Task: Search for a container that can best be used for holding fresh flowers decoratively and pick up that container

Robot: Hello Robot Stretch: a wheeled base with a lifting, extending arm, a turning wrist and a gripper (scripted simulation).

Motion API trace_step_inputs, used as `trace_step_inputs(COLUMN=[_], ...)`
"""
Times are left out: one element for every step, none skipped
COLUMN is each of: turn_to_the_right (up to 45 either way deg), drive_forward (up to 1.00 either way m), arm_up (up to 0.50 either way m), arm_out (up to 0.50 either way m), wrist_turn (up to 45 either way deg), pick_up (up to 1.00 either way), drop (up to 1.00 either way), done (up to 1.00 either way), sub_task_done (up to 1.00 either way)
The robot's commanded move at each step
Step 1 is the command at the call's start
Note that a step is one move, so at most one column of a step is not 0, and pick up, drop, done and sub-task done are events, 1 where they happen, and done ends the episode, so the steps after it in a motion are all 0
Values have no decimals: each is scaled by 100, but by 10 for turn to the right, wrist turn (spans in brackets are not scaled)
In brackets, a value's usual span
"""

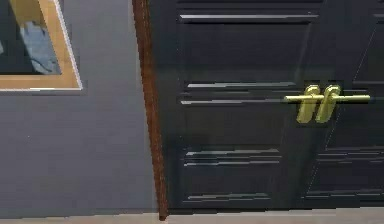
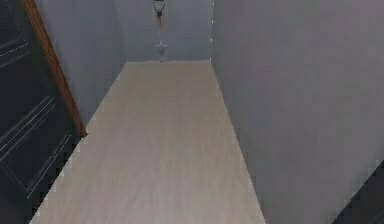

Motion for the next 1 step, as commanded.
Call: trace_step_inputs(turn_to_the_right=[450], drive_forward=[0], arm_up=[0], arm_out=[0], wrist_turn=[0], pick_up=[0], drop=[0], done=[0], sub_task_done=[0])
